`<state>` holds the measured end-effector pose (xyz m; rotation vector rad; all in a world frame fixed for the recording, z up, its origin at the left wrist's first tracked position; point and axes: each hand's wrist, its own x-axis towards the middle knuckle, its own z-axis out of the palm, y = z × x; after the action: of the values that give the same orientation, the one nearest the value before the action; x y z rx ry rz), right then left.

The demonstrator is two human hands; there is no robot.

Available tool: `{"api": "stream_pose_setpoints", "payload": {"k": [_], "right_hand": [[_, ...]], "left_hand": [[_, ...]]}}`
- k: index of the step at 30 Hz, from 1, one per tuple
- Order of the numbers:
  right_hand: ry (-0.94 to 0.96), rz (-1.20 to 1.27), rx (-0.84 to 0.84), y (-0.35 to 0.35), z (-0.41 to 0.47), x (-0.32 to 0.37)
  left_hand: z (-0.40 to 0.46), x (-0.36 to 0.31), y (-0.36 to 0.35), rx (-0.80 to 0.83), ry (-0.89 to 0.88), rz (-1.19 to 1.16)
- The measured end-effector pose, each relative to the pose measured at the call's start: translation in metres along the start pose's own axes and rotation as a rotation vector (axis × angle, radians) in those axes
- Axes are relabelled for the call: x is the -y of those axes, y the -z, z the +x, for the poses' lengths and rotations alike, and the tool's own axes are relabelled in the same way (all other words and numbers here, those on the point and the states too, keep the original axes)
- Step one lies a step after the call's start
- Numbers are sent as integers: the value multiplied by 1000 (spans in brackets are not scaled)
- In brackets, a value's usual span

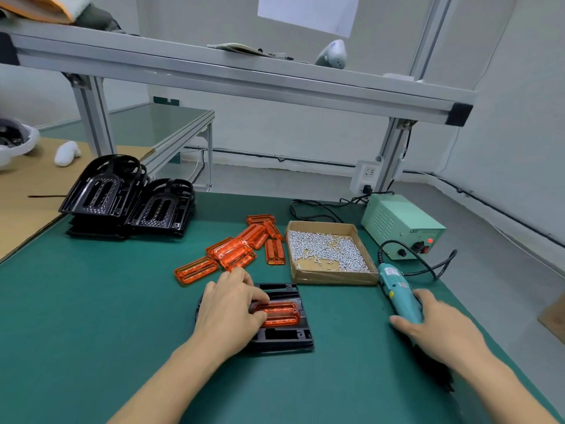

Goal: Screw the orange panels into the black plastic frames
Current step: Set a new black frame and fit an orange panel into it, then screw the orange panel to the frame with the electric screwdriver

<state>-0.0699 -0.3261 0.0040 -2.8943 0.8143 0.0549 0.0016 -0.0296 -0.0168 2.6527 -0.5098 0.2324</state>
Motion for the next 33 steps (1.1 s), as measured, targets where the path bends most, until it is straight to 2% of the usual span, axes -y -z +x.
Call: {"api": "stream_pose_setpoints", "payload": {"k": [3, 6, 9, 15, 18, 21, 25, 30, 33], "right_hand": [[-6, 117, 33, -1, 0, -2], [-22, 274, 62, 3, 0, -8], [-13, 623, 72, 8, -1, -16], [120, 1336, 87, 25, -1, -8], [221, 1750, -3, 35, 2, 13], [338, 2010, -192, 40, 3, 31], [404, 2205, -358, 42, 3, 52], [442, 2321, -301, 39, 5, 69], [528, 2309, -336, 38, 5, 75]], "left_hand": [[2, -1, 5, 34, 12, -18], [4, -2, 11, -7, 19, -67], [13, -7, 16, -37, 16, -110], [46, -28, 16, 8, 6, -224], [69, -40, 11, 25, -14, -245], [93, -48, 4, 46, 4, -197], [120, -57, -12, 116, 32, -28], [134, -69, -29, 149, 5, 307], [138, -74, -35, 147, -28, 401]]}}
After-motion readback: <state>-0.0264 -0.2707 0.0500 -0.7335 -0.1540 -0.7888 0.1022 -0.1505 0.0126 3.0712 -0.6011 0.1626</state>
